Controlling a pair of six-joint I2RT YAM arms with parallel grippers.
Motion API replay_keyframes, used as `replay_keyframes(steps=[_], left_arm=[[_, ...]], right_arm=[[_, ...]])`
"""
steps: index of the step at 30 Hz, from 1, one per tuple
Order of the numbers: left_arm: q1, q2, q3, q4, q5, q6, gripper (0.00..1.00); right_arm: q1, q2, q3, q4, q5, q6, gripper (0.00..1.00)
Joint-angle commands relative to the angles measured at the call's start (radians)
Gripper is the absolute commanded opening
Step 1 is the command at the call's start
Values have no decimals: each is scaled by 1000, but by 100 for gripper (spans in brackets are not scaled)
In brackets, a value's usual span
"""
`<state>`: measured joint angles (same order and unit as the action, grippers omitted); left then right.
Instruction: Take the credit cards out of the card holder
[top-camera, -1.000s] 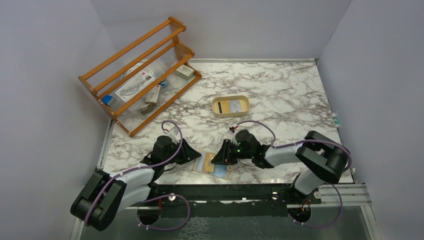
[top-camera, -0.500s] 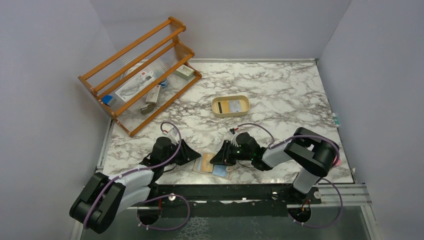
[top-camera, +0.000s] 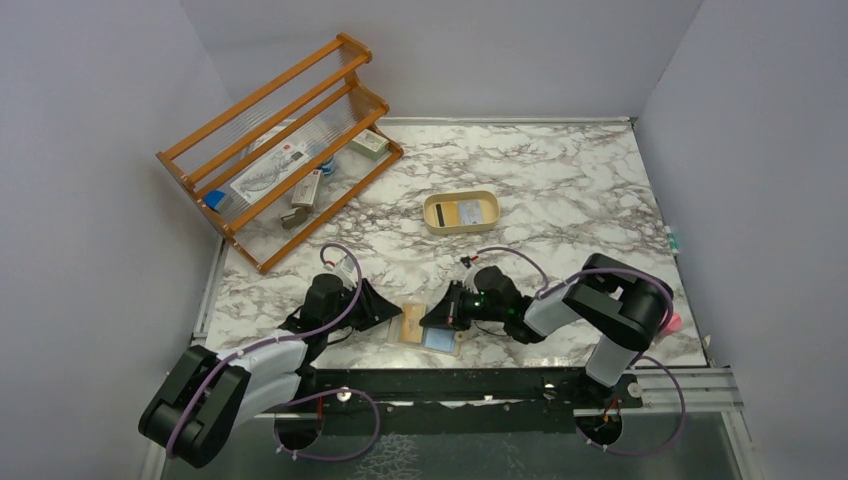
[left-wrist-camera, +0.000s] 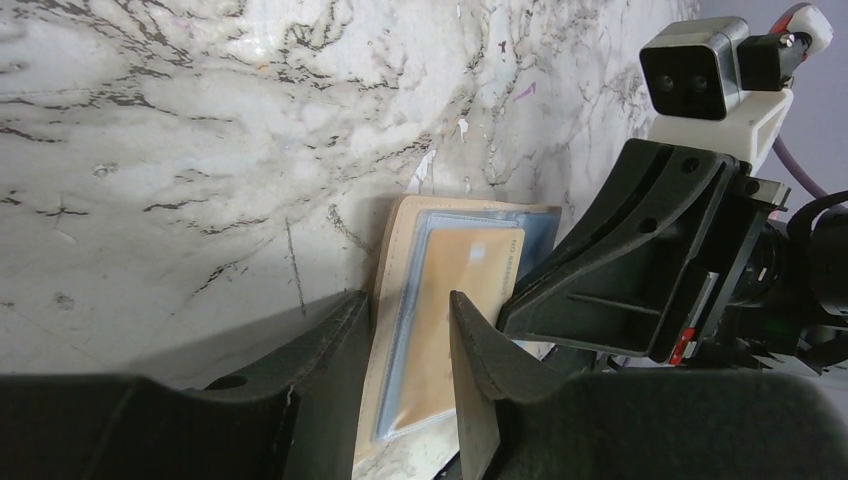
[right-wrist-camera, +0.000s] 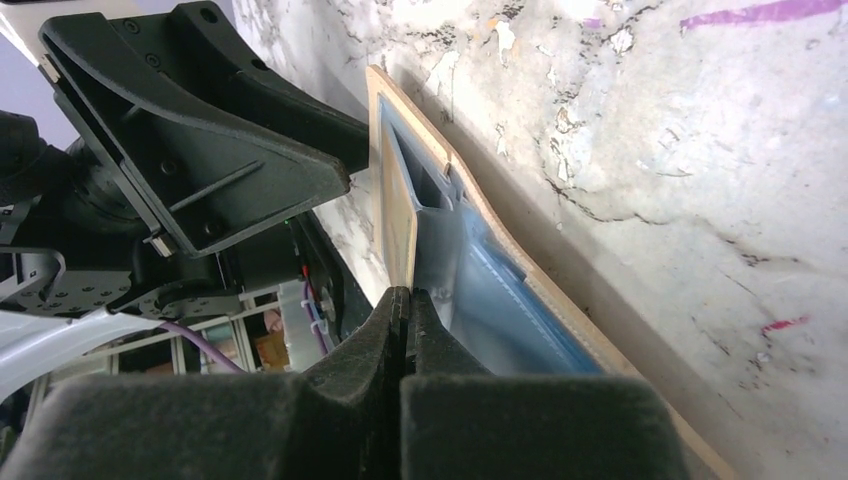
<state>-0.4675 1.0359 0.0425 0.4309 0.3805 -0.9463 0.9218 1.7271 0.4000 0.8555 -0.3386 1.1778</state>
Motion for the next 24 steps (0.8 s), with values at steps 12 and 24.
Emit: replay_keyframes(steps=[12, 24], left_arm=[[-7, -38, -17, -52, -52, -19, 39], [-7, -53, 1, 20, -115, -70, 0]], right_arm=[[-160, 48, 78, 114, -261, -124, 1], [-215, 189, 220, 103, -468, -169, 1]])
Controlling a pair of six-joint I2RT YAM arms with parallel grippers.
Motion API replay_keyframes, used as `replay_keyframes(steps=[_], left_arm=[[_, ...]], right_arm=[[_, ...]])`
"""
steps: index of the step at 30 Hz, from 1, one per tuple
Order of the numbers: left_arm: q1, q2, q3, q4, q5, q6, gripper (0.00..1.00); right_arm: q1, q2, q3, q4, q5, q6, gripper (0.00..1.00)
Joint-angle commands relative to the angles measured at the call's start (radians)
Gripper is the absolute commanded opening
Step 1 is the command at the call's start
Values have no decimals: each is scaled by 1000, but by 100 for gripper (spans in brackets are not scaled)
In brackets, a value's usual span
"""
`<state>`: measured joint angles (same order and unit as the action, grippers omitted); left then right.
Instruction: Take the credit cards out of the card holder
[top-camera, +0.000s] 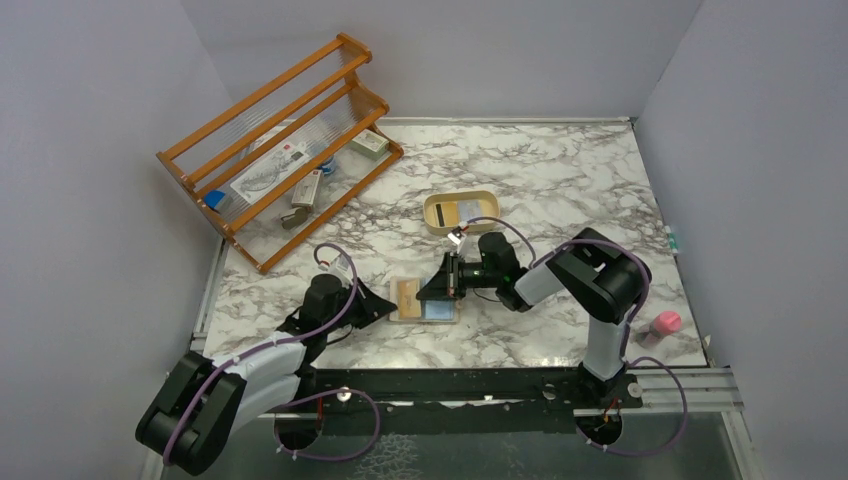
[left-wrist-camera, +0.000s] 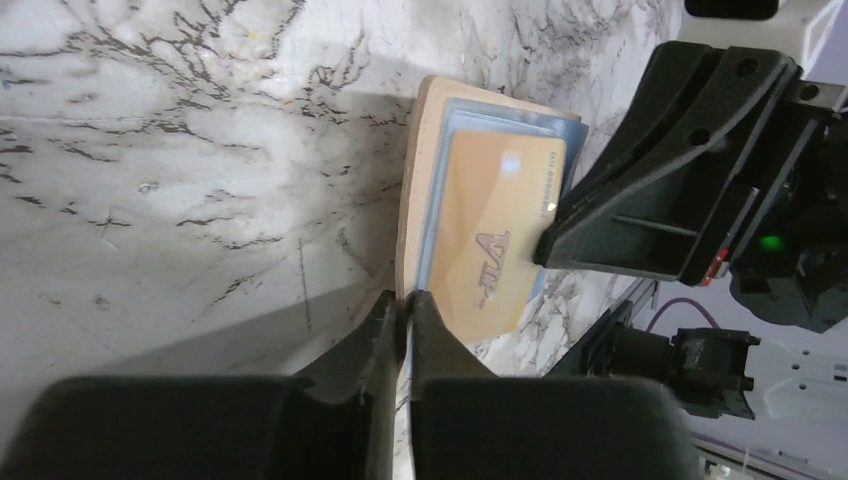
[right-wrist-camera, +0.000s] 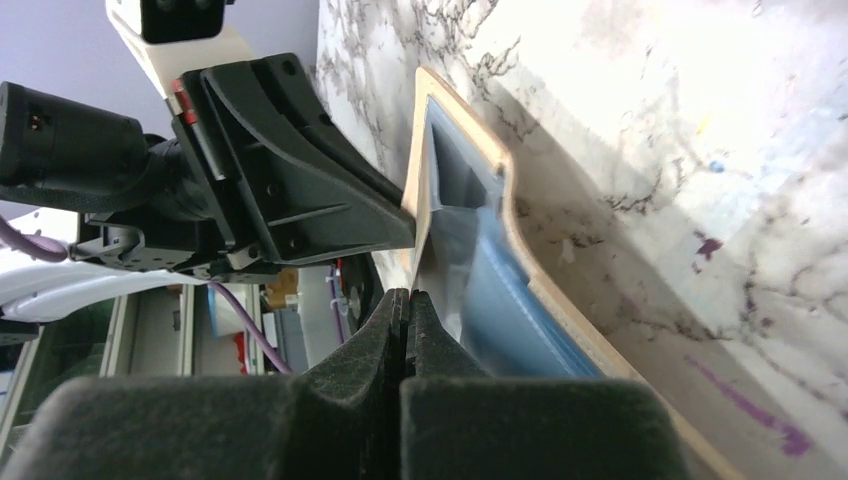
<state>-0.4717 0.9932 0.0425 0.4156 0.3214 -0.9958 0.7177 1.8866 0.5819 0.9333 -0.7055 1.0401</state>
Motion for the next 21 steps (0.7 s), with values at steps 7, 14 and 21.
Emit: replay_keyframes(steps=[7, 14, 21], left_arm=[[-1, 9, 25, 36, -93, -18, 0], [-1, 32, 37, 36, -109, -14, 0], [-1, 32, 36, 34, -121, -17, 0]], right_arm=[[-47, 17, 35, -80, -117, -69, 1], [-104, -38, 44, -299, -91, -178, 1], [-138, -37, 60, -406, -98, -232, 1]])
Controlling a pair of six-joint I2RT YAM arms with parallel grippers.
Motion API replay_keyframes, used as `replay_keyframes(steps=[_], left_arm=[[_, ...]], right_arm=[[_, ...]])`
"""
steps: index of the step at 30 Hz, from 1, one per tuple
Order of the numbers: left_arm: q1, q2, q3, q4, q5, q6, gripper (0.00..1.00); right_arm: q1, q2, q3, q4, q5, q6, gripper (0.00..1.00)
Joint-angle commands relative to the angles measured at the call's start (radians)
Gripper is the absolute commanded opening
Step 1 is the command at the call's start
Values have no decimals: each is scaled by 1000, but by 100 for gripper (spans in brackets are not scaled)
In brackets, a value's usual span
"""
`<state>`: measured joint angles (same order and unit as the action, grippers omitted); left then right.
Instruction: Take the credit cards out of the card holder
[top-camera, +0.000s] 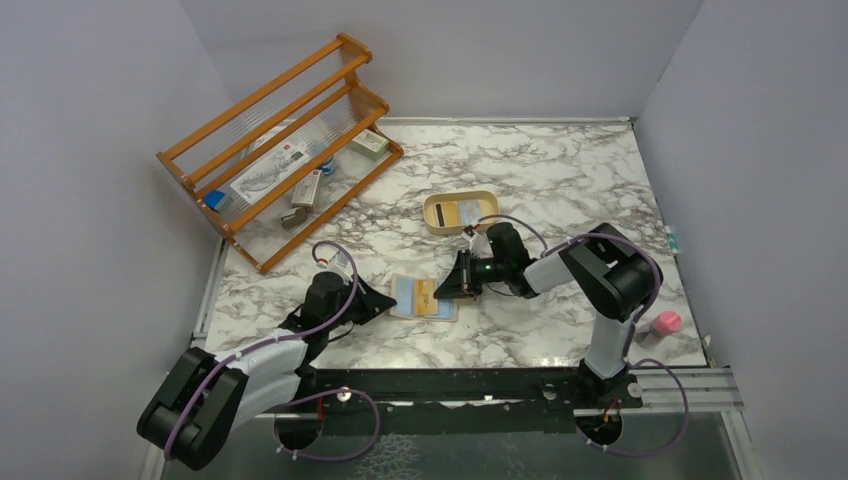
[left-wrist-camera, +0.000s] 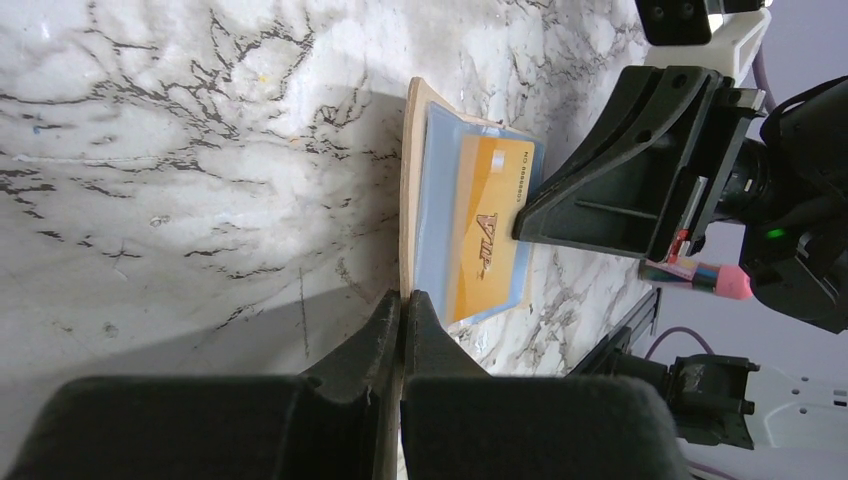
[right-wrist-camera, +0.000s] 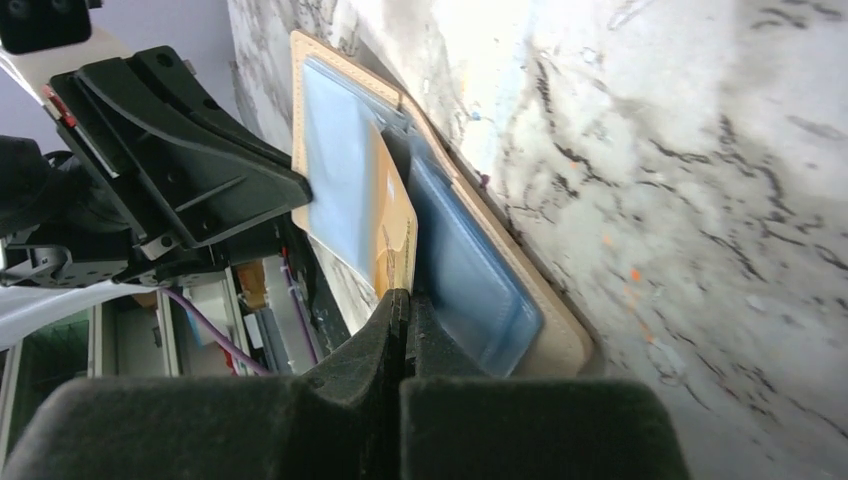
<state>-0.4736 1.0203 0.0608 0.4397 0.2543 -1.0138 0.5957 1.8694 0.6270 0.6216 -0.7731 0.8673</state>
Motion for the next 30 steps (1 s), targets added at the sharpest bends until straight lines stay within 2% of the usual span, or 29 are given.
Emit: replay_keyframes(steps=[1, 8, 14, 17, 25, 30], left_arm=[[1, 5, 17, 10, -56, 0, 0], [1, 15, 20, 8, -70, 2, 0], [1, 62, 48, 8, -73, 22, 0], [1, 89, 62, 8, -72, 27, 0], [1, 100, 67, 8, -81, 27, 0], [1, 106, 60, 8, -87, 24, 0]], right_arm=[[-19, -27, 15, -104, -34, -65, 1], [-98, -193, 97, -393, 5, -212, 1], [-199, -228, 213, -482, -25, -258, 1], [-234, -178, 313, -507, -24, -281, 1], [-300, 75, 634, -564, -49, -339, 1], [-302, 172, 737, -601, -27, -375, 1]])
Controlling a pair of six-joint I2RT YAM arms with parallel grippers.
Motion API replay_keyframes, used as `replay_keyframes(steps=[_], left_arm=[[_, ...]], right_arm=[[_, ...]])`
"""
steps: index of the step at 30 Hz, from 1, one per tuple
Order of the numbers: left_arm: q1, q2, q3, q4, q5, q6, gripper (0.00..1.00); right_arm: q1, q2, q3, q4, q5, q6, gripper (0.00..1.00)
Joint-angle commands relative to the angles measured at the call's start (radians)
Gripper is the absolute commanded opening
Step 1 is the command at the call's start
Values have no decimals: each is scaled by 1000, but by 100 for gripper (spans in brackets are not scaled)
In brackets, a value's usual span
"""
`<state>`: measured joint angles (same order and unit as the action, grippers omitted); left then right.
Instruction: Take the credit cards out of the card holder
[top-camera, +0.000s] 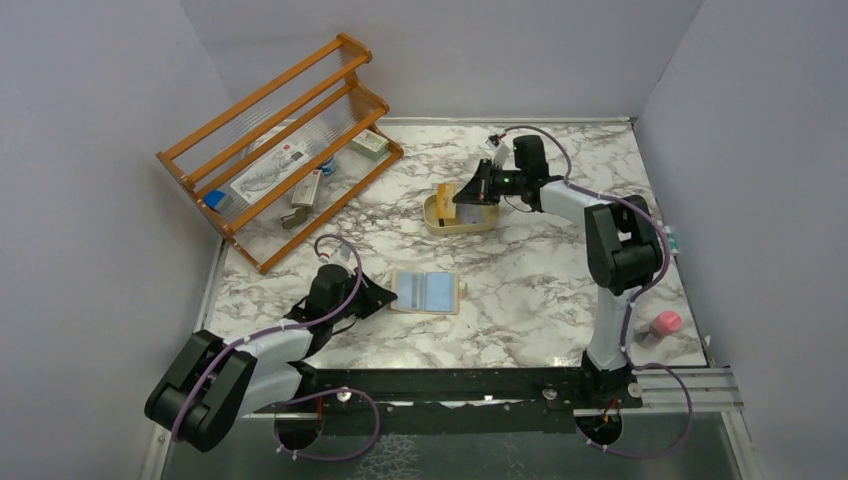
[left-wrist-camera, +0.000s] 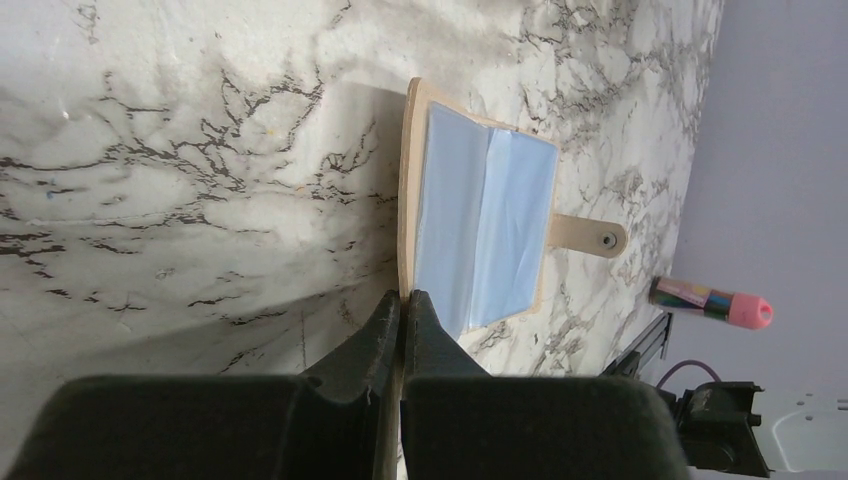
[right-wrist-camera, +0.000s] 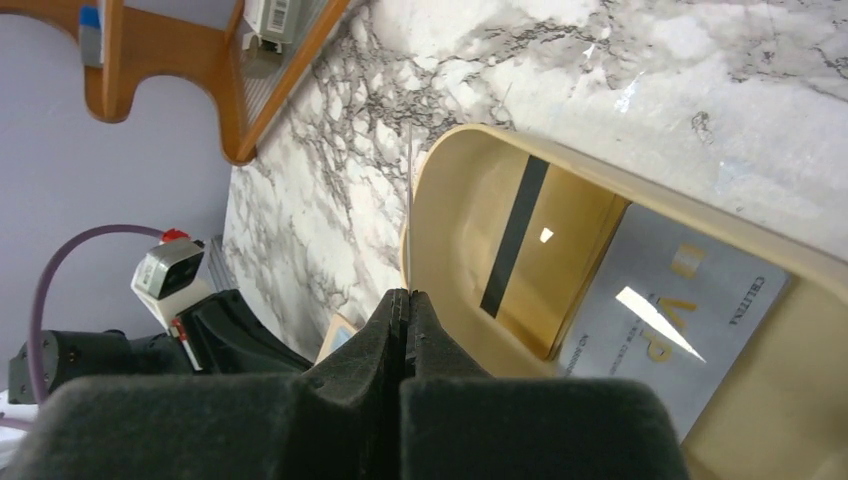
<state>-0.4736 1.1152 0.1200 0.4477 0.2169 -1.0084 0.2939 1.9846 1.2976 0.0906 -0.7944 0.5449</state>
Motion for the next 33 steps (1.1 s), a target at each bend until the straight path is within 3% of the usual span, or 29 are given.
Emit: replay_keyframes(steps=[1, 19, 23, 27, 31, 33], left_arm=[[1, 13, 2, 0, -52, 19, 0], [1, 58, 27, 2, -56, 26, 0], [1, 57, 27, 2, -57, 24, 0], [1, 55, 30, 1, -60, 23, 0], [1, 47, 33, 1, -55, 26, 0], [0, 42, 35, 0, -54, 26, 0]], right_arm=[[0, 71, 72, -73, -3, -58, 1], [2, 204, 124, -115, 1, -104, 3], [2, 220, 150, -135, -6, -106, 20], [2, 199, 166, -167, 26, -124, 56], [2, 121, 184, -204, 135, -166, 74], [2, 64, 192, -209, 197, -179, 76]])
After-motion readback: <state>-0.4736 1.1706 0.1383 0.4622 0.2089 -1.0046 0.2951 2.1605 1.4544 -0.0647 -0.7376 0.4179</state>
